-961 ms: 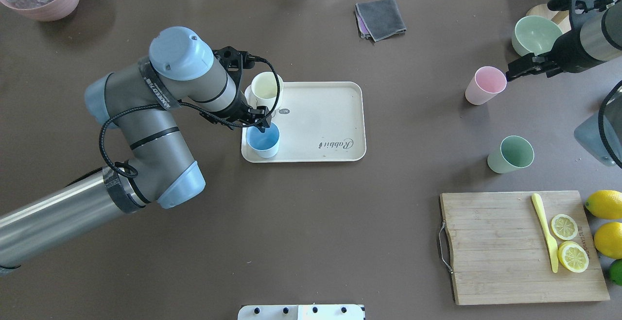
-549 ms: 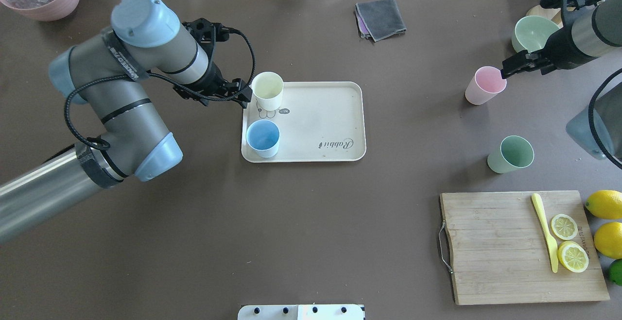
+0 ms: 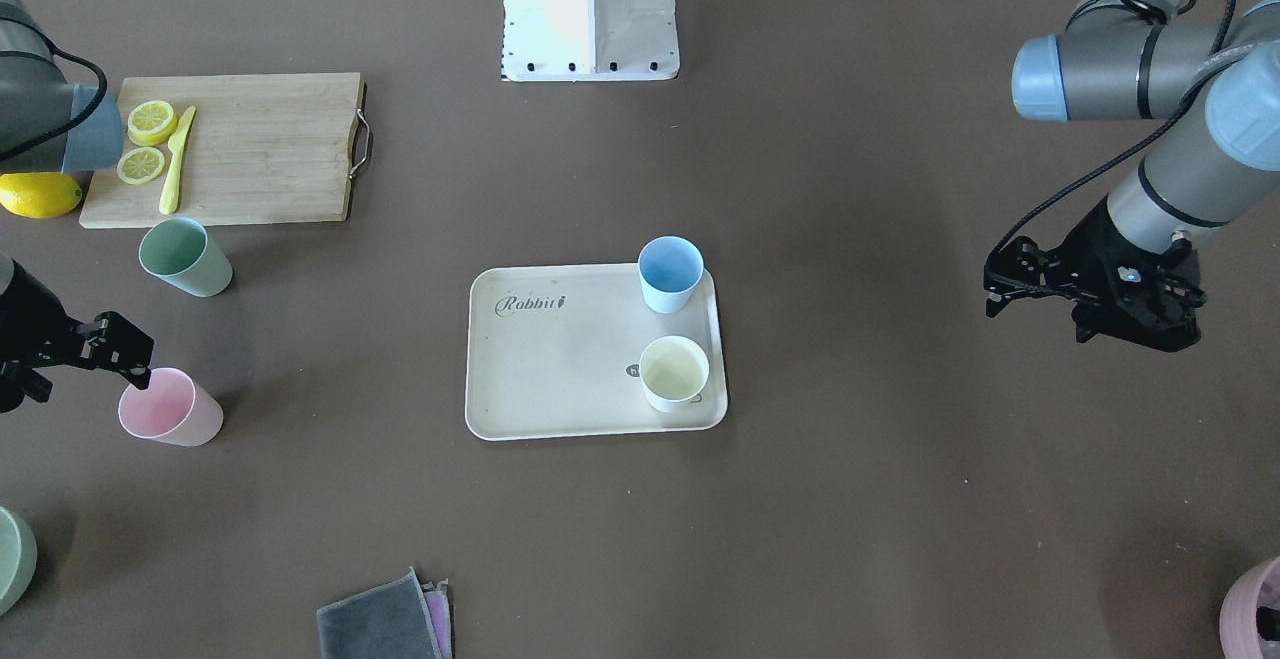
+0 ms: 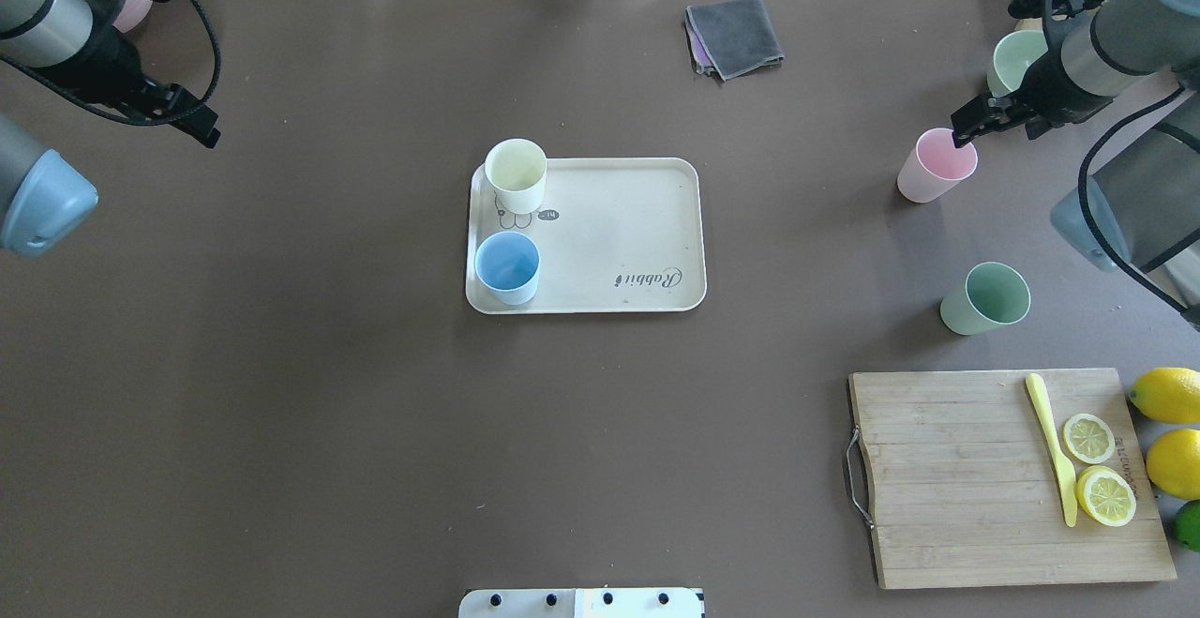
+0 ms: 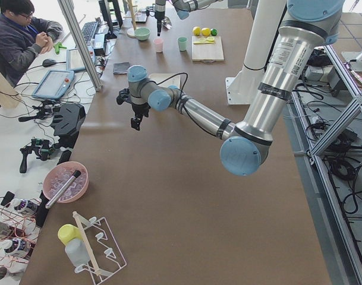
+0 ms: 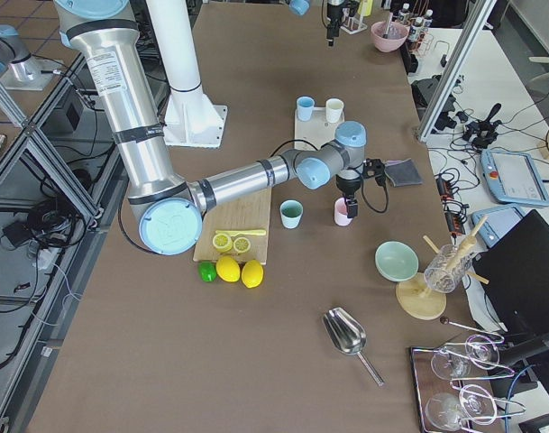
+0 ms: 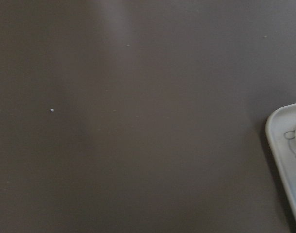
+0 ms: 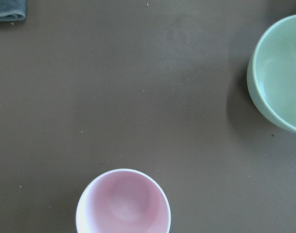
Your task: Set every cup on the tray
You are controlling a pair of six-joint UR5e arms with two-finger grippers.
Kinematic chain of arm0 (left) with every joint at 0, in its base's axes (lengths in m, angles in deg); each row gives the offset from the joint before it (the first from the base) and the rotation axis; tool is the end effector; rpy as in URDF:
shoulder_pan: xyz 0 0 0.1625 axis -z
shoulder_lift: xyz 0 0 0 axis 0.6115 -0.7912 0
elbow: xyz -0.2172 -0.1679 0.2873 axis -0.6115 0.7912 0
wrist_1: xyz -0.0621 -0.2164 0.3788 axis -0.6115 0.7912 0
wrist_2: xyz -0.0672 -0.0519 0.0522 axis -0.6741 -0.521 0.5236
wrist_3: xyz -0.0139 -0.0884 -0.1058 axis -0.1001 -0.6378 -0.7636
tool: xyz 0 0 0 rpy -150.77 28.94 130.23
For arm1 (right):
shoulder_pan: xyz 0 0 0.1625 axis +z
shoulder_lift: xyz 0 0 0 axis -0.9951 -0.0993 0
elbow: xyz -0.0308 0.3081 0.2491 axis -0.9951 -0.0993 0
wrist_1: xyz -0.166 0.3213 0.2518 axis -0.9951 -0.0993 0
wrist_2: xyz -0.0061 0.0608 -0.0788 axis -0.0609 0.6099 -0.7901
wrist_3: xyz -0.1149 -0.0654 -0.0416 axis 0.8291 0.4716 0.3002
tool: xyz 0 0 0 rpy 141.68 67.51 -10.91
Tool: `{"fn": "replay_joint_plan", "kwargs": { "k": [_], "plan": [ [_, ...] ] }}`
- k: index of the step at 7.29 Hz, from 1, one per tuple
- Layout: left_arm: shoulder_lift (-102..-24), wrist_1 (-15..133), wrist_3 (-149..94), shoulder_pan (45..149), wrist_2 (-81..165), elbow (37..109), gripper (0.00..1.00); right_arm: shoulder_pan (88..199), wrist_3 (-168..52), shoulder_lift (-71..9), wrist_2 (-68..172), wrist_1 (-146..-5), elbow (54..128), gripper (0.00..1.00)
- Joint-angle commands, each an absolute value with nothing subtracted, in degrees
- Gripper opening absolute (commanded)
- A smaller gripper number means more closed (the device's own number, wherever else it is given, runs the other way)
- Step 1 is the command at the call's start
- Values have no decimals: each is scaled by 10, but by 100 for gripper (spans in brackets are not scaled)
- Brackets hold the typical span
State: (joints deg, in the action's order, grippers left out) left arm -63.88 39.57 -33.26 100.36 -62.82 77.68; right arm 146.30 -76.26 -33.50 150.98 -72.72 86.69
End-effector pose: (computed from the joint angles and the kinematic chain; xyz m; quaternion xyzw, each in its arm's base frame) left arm 0.2574 -0.6086 0.3915 0.1225 0.3831 0.1422 0.9044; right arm -0.2616 -0.6212 0.4683 0.0948 -0.3644 -0.0224 0.9261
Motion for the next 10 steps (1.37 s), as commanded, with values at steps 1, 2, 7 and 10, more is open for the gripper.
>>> {"fn": "replay_joint_plan", "kwargs": {
  "k": [1,2,7,10],
  "plan": [
    [-628,398,-315,1011,-629,777,98,1451,-761,-326,1509,-671,801,98],
    [-623,399,-315,1011,-629,777,98,1445,-762,-325,1509,-645,783,98],
    [-620,402,-315,1011,-629,777,98,1427,-762,-326,1497,-643,788,0],
    [-621,402,-319,1010,-628,777,98,1427,-774,-309,1498,-644,790,0]
  ]
}}
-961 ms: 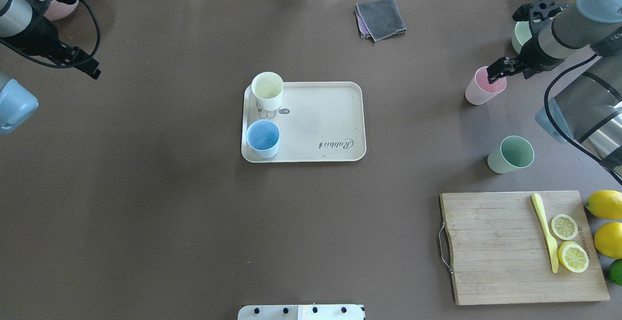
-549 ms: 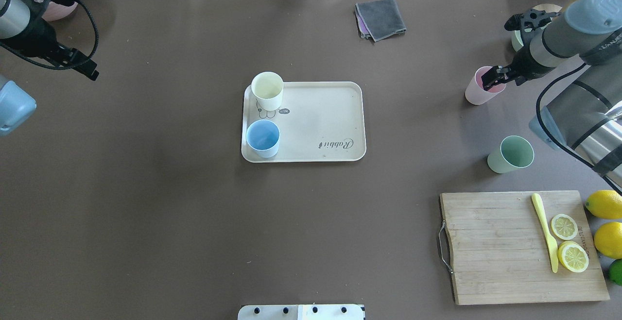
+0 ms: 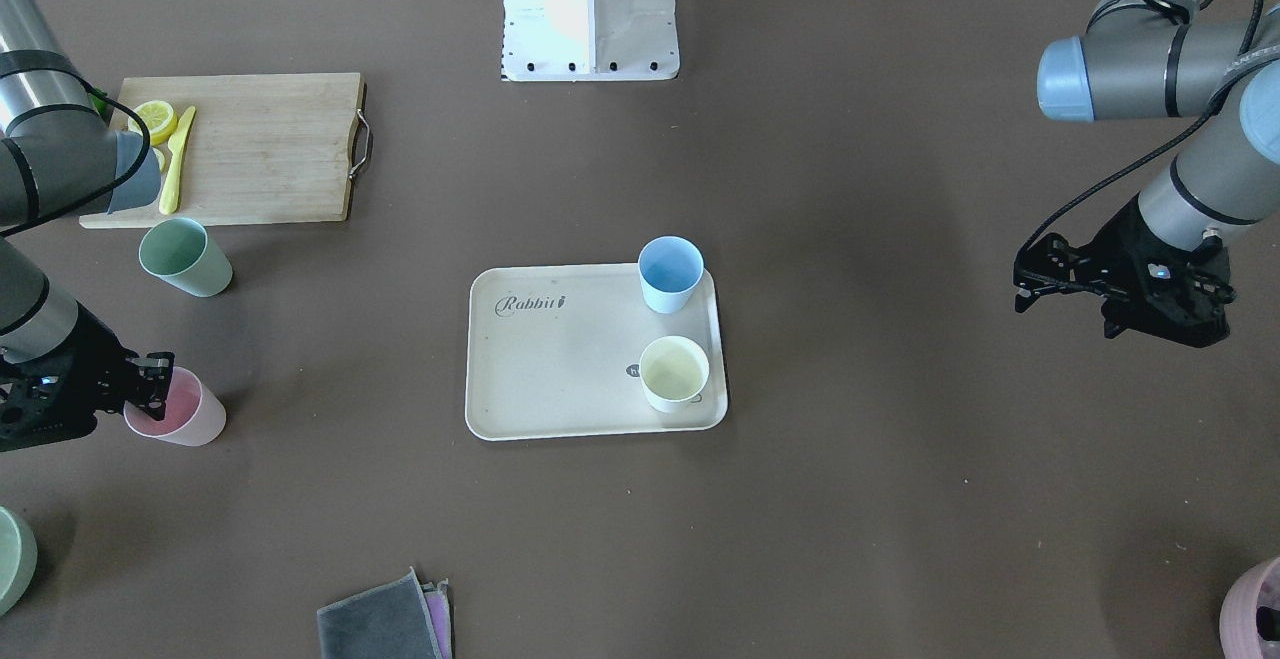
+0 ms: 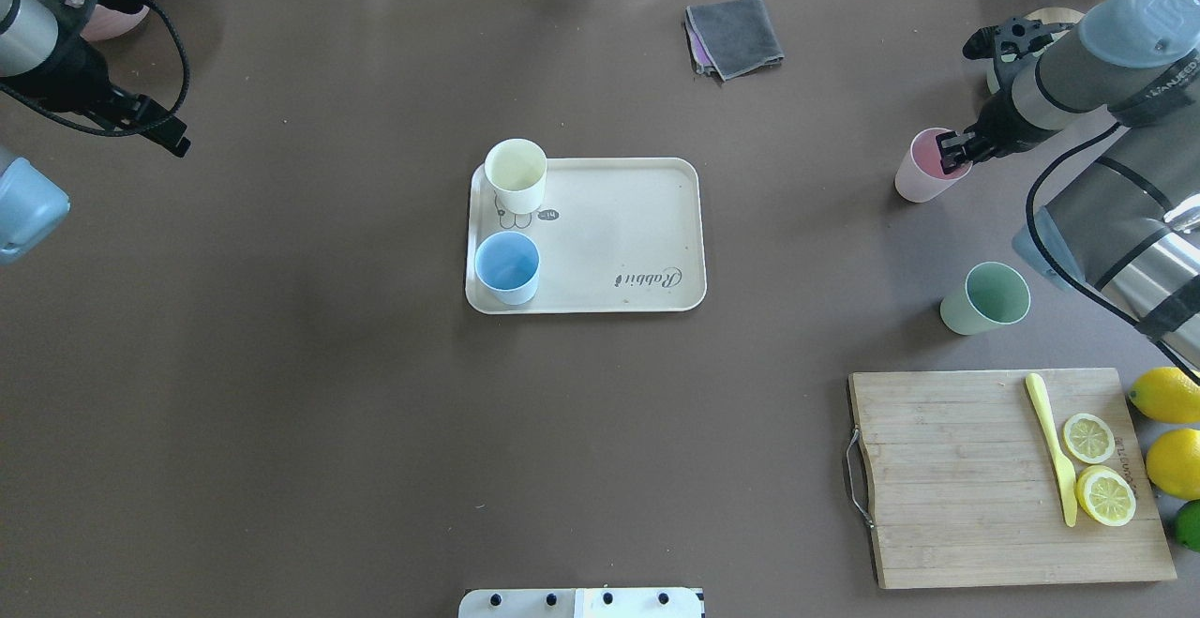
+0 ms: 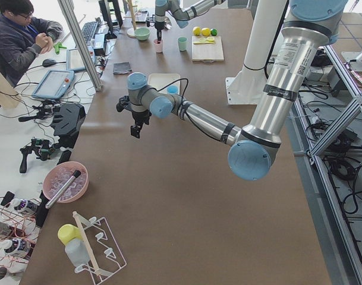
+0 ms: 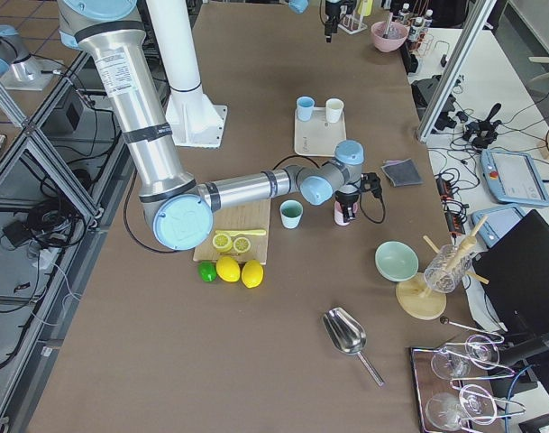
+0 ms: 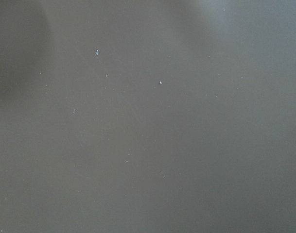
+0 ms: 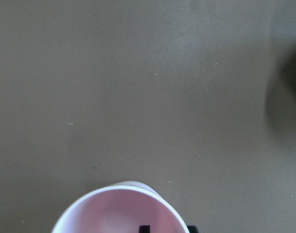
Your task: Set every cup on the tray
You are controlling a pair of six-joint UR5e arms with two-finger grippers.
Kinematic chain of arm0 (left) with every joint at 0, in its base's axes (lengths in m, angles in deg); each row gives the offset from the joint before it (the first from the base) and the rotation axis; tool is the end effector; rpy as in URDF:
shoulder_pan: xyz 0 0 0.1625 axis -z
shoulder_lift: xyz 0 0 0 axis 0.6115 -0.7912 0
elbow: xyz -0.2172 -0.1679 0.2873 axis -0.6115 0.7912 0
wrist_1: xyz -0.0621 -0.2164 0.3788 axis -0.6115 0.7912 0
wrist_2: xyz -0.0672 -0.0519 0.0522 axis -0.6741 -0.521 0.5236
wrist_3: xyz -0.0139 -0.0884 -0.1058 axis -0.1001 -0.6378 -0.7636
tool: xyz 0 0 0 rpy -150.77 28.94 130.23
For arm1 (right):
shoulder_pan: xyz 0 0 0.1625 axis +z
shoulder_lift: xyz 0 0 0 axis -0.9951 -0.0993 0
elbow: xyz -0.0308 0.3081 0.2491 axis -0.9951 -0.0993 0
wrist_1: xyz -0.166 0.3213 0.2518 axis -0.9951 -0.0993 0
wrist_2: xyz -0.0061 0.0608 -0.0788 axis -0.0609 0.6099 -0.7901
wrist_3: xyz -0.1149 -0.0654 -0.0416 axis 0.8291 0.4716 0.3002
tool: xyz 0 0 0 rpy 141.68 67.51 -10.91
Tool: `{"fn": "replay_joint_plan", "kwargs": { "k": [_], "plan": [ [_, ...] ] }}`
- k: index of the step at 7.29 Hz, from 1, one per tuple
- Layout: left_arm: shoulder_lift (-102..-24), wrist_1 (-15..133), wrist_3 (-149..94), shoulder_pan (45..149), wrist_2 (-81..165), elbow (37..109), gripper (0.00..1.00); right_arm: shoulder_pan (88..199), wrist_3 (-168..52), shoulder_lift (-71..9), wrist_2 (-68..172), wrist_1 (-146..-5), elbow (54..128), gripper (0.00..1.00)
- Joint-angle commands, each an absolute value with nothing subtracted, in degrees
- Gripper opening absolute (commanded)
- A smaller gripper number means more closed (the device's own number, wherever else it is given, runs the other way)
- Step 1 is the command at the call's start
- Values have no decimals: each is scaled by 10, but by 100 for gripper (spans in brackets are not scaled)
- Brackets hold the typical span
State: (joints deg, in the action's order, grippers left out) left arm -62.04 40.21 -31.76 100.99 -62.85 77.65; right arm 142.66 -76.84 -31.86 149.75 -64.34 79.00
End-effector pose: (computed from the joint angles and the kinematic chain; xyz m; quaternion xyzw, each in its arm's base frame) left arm 0.2475 -0.6049 0.4111 0.1201 0.3780 0.1461 0.9063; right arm -0.3108 -0.6248 0.5031 0.1040 -0.3689 -0.0494 0.9223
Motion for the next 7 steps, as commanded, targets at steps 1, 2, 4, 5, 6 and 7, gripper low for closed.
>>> {"fn": "replay_joint_plan", "kwargs": {
  "k": [1,2,4,5,6,7],
  "plan": [
    [-621,402,-319,1010,-629,777,98,1427,-801,-298,1501,-644,793,0],
    [-621,402,-320,1010,-629,777,98,1422,-835,-271,1503,-655,797,0],
    [-621,402,-322,1010,-629,777,98,1371,-932,-199,1495,-694,794,0],
    [-621,402,-322,1010,-629,777,98,1349,-947,-167,1480,-730,794,0],
    [-621,402,-323,1010,-629,777,98,1321,-983,-143,1465,-744,794,0],
    [-622,403,-323,1009,-629,777,98,1291,-1034,-122,1457,-745,791,0]
  ]
}}
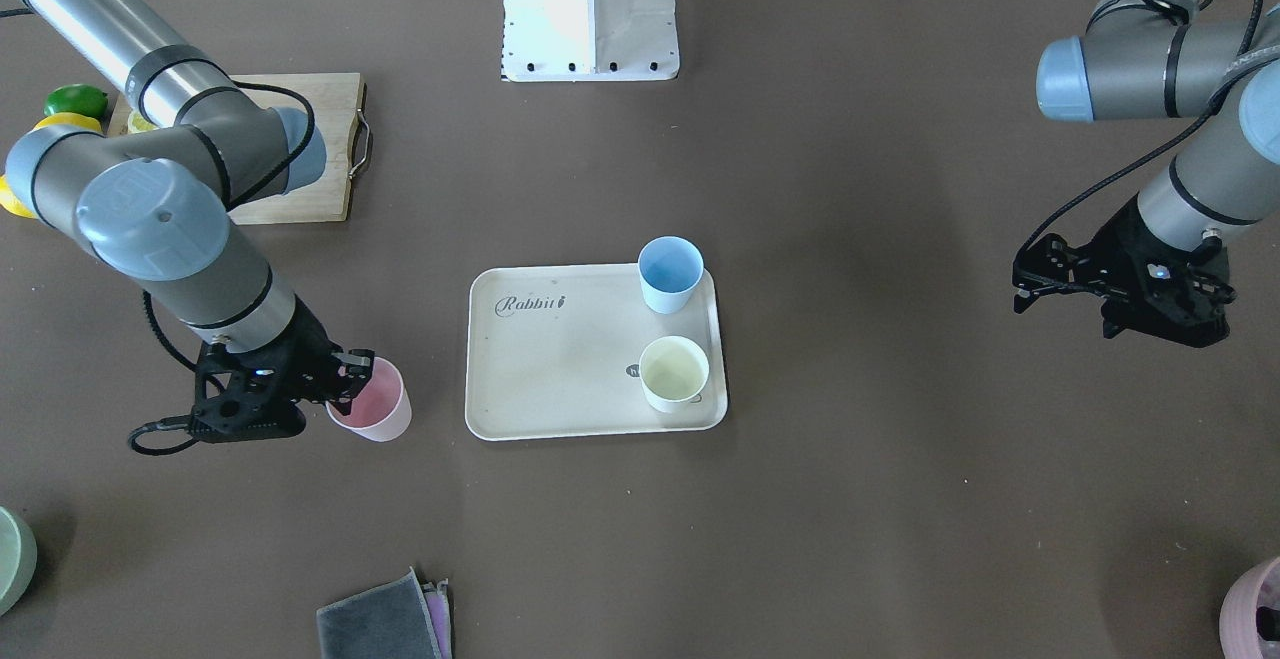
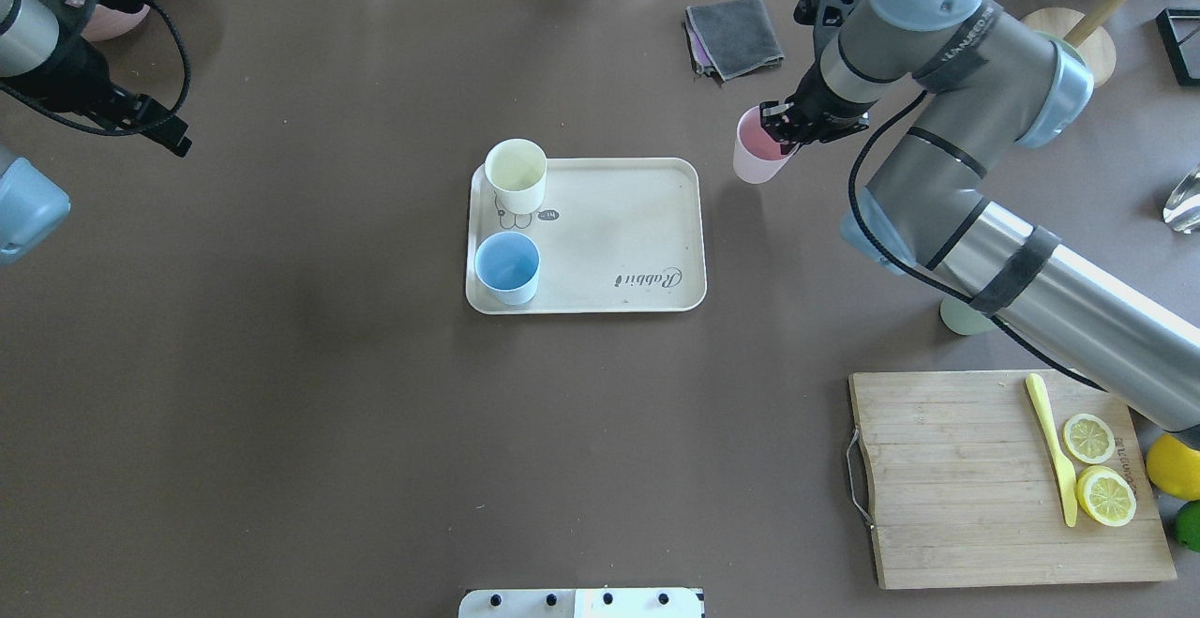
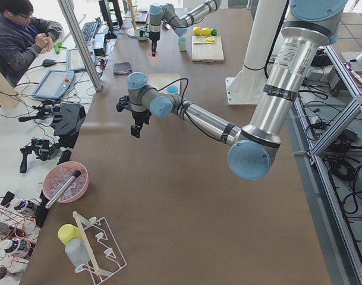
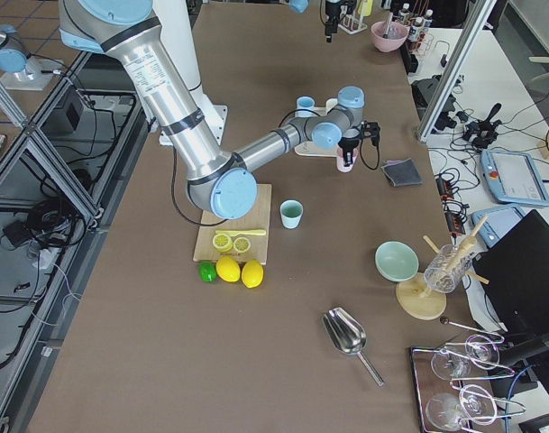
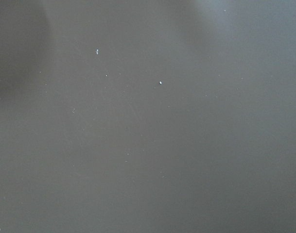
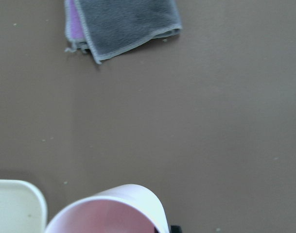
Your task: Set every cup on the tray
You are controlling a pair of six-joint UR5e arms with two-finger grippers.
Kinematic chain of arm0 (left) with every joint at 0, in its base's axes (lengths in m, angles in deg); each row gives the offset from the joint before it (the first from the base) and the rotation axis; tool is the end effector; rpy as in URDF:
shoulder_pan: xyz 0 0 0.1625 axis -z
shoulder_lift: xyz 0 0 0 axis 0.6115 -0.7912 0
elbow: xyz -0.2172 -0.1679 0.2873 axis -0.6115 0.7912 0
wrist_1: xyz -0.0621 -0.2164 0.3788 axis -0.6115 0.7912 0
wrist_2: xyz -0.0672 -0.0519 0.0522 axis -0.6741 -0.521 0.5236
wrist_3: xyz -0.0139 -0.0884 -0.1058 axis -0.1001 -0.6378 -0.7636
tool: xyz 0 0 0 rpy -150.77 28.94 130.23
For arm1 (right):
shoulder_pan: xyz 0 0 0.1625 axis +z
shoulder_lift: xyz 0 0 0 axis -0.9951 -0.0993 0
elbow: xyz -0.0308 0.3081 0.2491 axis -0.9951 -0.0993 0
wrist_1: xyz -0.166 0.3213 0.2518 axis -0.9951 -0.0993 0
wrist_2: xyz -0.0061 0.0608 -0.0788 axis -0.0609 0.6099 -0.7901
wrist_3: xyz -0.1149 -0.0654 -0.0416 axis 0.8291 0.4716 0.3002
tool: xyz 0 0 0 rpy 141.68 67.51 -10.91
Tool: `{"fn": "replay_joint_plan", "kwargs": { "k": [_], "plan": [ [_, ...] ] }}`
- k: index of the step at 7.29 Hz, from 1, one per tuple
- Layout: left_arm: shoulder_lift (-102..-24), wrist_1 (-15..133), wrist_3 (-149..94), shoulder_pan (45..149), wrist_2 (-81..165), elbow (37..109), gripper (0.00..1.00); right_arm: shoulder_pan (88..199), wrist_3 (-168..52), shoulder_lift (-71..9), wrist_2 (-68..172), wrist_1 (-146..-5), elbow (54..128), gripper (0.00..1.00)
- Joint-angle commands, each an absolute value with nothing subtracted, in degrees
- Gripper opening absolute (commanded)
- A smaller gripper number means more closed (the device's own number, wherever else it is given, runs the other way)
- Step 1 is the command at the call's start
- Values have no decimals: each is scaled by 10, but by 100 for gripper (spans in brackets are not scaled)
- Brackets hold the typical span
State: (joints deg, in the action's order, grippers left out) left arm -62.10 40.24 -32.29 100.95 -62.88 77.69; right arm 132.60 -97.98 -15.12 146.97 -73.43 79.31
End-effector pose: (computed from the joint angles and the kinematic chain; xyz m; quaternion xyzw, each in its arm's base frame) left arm 0.2481 -0.6049 0.4100 0.1190 0.3791 0.1426 0.9065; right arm -0.4564 -0.6161 0.3126 0.0649 -0.4144 0.0292 0.9073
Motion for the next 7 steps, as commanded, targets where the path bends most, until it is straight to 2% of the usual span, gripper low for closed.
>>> {"fn": "replay_joint_plan", "kwargs": {
  "k": [1,3,4,5,7],
  "plan": [
    [-622,403,-324,1008,-629,777,98,1268,-1071,-103,1442,-746,790,0],
    [-622,403,-324,1006,-629,776,98,1250,-1103,-77,1423,-747,764,0],
    [-622,402,-324,1006,-629,776,98,1251,-1096,-77,1422,-747,761,29],
    [-621,403,-325,1006,-629,776,98,1251,-1082,-74,1390,-744,760,99],
    [-615,403,-324,1005,-629,778,98,1280,-1057,-69,1422,-752,766,100]
  ]
}}
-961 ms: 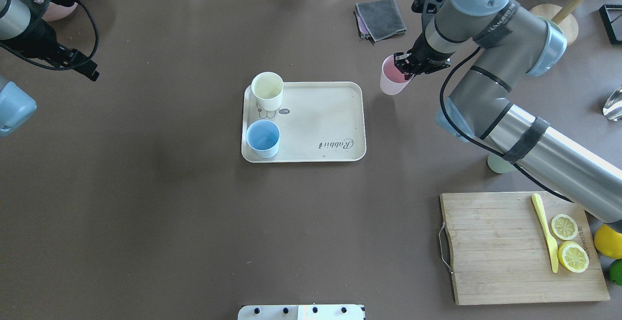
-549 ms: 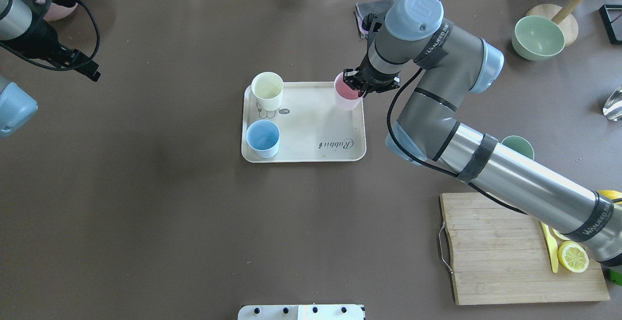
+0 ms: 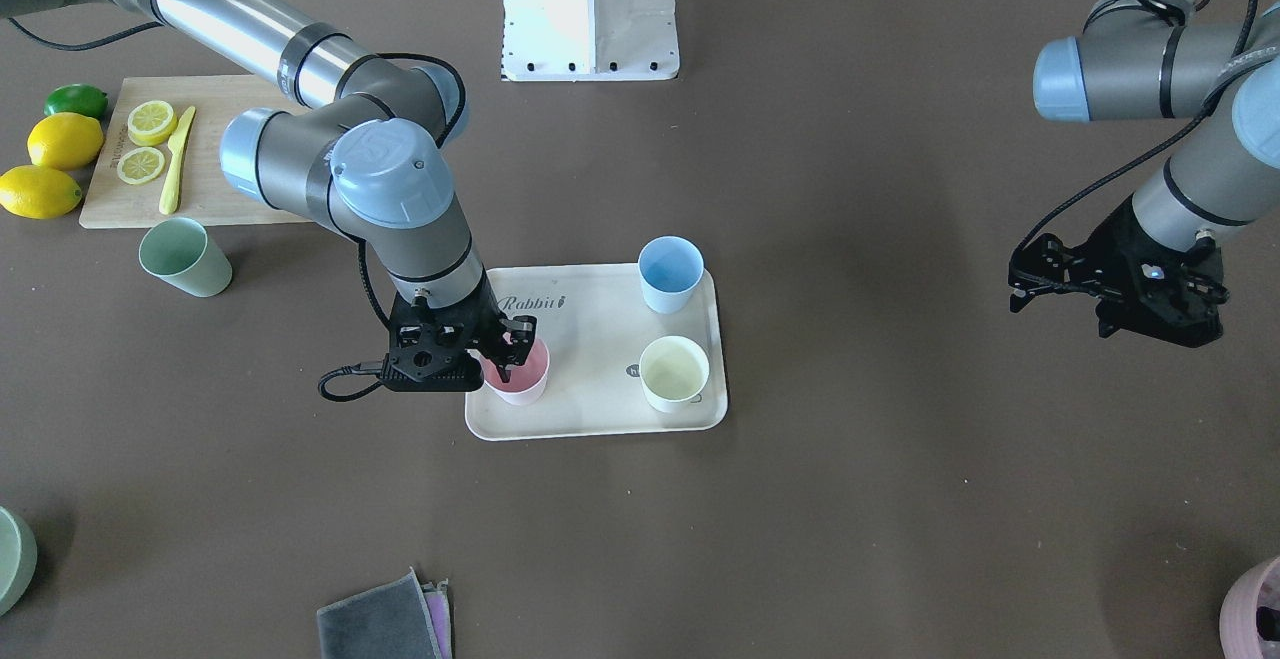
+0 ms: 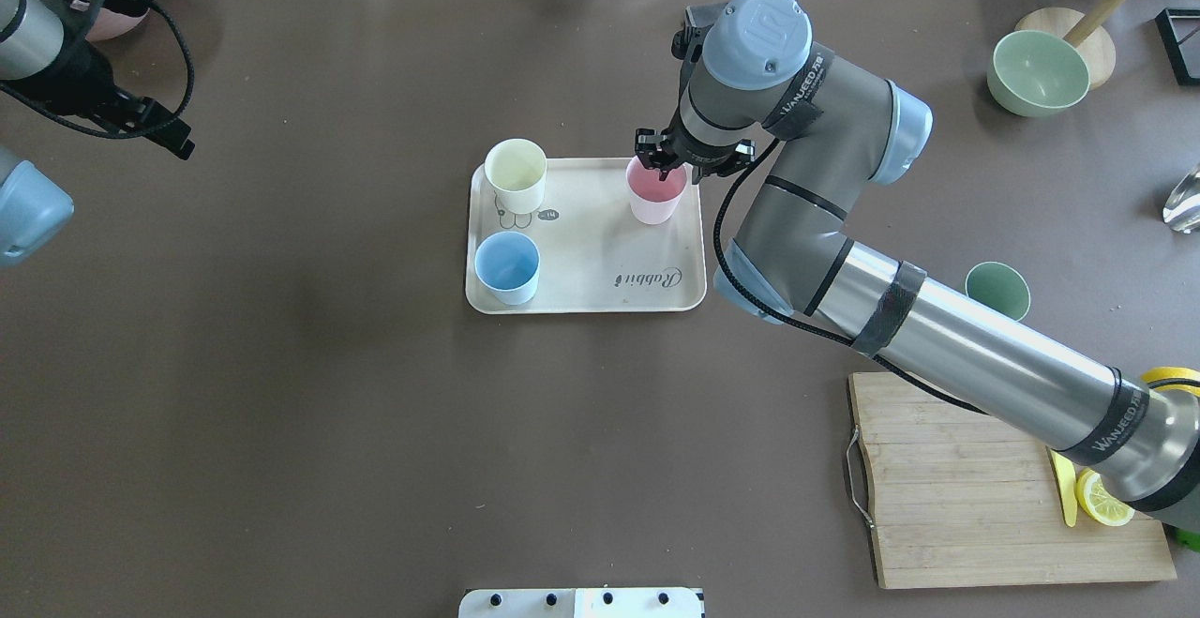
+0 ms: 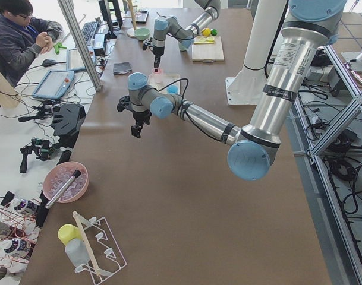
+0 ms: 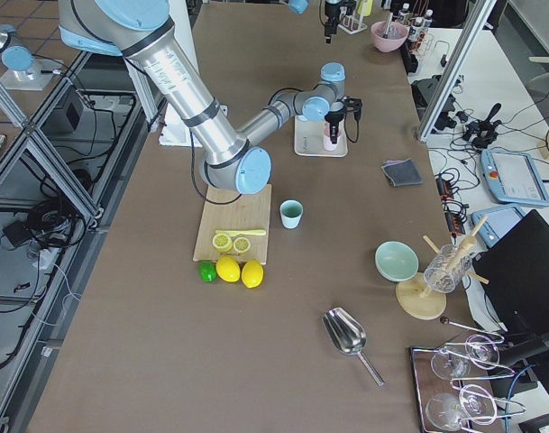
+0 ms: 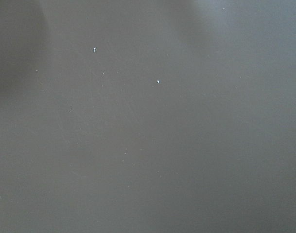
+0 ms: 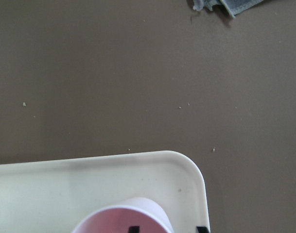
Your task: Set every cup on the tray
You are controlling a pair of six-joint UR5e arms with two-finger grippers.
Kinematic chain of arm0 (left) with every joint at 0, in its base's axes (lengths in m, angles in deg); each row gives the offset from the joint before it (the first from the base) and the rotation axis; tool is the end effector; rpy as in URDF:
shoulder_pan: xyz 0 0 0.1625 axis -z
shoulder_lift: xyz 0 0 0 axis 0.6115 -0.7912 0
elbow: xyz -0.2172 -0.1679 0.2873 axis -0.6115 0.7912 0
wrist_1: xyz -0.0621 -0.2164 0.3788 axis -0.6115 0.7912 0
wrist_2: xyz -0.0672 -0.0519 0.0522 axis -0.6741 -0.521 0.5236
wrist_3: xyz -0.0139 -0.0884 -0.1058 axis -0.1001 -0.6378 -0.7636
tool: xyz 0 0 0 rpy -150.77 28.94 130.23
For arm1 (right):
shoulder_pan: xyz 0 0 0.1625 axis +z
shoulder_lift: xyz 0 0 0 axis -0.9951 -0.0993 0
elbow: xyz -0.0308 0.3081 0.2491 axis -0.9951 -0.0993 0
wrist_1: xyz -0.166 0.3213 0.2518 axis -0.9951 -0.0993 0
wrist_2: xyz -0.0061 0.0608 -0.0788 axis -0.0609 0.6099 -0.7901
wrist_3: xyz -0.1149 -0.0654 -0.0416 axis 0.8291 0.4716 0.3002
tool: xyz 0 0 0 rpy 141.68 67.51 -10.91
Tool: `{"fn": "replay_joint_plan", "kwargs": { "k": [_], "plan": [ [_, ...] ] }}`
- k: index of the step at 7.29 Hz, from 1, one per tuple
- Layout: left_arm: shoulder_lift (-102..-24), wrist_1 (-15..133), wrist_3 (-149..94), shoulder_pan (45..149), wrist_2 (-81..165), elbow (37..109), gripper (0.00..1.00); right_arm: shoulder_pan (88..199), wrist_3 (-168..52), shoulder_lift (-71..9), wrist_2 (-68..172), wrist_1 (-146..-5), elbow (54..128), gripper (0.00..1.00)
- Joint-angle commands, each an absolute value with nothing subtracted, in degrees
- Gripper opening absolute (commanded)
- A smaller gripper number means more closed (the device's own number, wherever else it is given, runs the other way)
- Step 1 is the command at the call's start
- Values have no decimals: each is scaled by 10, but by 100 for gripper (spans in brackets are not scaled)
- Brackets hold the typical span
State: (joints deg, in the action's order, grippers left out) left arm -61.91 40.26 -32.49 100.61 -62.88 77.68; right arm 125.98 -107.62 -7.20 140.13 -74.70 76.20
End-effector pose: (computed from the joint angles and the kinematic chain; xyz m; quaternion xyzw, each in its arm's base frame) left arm 0.2513 -0.6027 0.4122 0.1159 0.3792 0.1432 0.9068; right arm -0.5372 -0.5909 0.2417 0.0708 -0.4163 0.0692 0.9038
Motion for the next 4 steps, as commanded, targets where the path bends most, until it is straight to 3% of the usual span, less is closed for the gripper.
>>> {"fn": "replay_joint_plan", "kwargs": {
  "k": [1,4],
  "plan": [
    [-615,401,-326,1005,-629,776,98,1322,-1010,-84,1486,-782,787,100],
    [-606,398,-326,1005,-626,774,98,1376,-874,-326,1515,-828,1026,100]
  ]
}}
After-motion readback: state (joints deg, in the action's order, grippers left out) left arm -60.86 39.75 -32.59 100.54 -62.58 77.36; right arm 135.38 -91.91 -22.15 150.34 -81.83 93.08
